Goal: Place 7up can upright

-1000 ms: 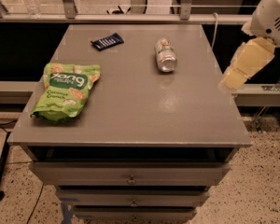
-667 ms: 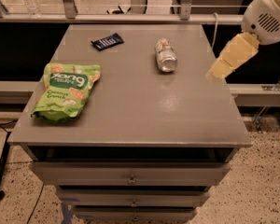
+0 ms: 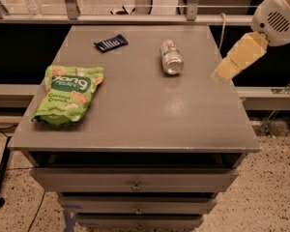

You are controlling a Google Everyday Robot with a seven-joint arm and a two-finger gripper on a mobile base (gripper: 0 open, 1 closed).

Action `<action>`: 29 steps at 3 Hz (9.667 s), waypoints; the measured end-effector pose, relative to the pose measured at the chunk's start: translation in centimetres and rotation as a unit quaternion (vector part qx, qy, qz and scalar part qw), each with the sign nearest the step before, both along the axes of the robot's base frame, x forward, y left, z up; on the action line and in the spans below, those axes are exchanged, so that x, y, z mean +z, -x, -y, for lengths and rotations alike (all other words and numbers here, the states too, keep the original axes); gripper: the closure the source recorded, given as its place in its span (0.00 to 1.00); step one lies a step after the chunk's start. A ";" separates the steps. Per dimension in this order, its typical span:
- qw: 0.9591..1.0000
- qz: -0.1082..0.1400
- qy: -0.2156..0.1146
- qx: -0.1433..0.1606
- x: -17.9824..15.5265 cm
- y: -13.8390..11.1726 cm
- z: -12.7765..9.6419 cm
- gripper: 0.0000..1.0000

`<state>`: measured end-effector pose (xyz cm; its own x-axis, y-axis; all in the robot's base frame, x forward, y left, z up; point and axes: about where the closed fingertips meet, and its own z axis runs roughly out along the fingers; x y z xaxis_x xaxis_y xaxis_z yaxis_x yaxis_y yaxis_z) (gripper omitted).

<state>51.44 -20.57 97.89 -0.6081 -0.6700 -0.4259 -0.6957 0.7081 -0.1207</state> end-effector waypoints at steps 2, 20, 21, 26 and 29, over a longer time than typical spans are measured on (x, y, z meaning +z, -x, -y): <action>0.996 -0.045 -0.017 -0.079 -0.2 -7.4 -2.9 0.00; 0.979 0.082 -0.182 -0.040 -3.6 -19.3 -13.9 1.00; 0.979 0.100 -0.179 -0.006 -3.3 -19.9 -14.3 1.00; 0.916 0.084 -0.270 0.286 -5.5 -18.7 -17.0 1.00; 0.846 0.144 -0.407 0.313 -3.6 -18.2 -16.5 1.00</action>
Offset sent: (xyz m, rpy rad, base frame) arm 0.1344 0.0508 -0.0032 0.0718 0.1730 -0.3076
